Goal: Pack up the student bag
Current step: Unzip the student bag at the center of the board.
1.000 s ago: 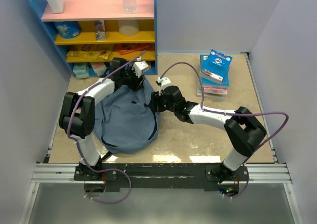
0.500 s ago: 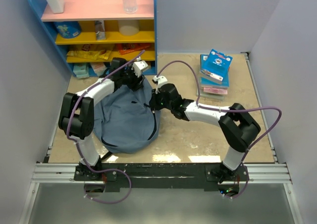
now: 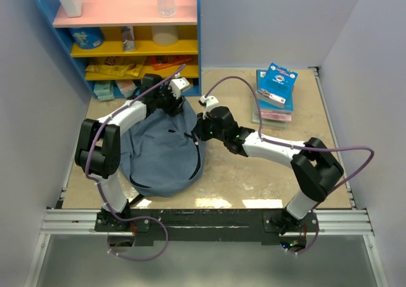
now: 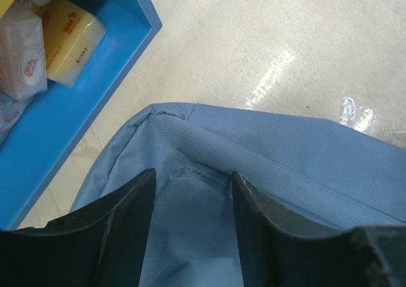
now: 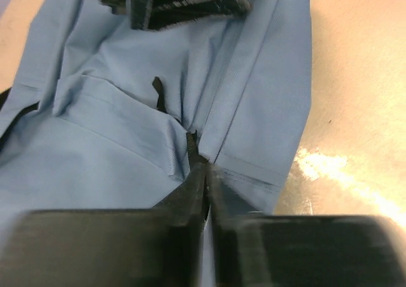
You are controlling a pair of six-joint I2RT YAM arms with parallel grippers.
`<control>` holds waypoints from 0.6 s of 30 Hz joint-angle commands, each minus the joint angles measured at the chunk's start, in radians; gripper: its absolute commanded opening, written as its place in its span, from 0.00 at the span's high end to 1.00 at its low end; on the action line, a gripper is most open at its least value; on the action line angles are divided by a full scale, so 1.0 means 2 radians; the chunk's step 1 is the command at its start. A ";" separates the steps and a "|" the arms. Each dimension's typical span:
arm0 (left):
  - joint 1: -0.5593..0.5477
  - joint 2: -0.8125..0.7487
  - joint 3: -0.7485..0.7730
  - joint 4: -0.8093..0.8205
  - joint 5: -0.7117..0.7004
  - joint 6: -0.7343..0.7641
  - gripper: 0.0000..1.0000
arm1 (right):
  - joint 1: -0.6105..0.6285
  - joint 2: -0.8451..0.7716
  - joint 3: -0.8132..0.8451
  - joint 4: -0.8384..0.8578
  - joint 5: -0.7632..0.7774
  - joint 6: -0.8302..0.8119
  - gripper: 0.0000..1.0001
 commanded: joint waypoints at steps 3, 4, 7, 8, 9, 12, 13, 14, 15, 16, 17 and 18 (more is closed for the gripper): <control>-0.001 -0.029 0.001 0.009 0.002 -0.005 0.44 | 0.000 -0.017 0.013 -0.021 0.001 -0.022 0.80; -0.001 -0.029 0.000 0.008 0.002 -0.005 0.44 | 0.000 -0.016 0.012 -0.022 0.005 -0.019 0.78; -0.001 -0.031 0.000 0.007 0.003 -0.005 0.44 | 0.000 -0.011 0.011 -0.018 0.016 -0.014 0.62; -0.001 -0.031 0.000 0.006 0.003 -0.005 0.44 | 0.000 -0.009 0.011 -0.019 0.017 -0.014 0.56; -0.001 -0.032 0.000 0.007 0.003 -0.005 0.44 | 0.000 -0.007 0.013 -0.019 0.017 -0.013 0.46; -0.001 -0.032 0.000 0.004 0.004 -0.005 0.44 | 0.000 0.003 0.015 -0.022 0.024 -0.012 0.43; -0.001 -0.032 0.000 0.004 0.004 -0.005 0.44 | 0.000 0.005 0.015 -0.021 0.025 -0.012 0.43; -0.001 -0.032 -0.002 0.005 0.003 -0.005 0.44 | 0.000 0.009 0.015 -0.019 0.024 -0.011 0.43; -0.001 -0.033 -0.002 0.005 0.004 -0.005 0.44 | 0.000 0.011 0.015 -0.016 0.023 -0.011 0.45; -0.001 -0.033 -0.002 0.005 0.004 -0.005 0.43 | 0.000 0.013 0.017 -0.014 0.021 -0.011 0.45; -0.001 -0.034 -0.004 0.006 0.005 -0.005 0.43 | 0.000 0.019 0.018 -0.012 0.021 -0.010 0.46; -0.001 -0.034 -0.004 0.005 0.004 -0.005 0.43 | 0.000 0.023 0.021 -0.011 0.018 -0.009 0.49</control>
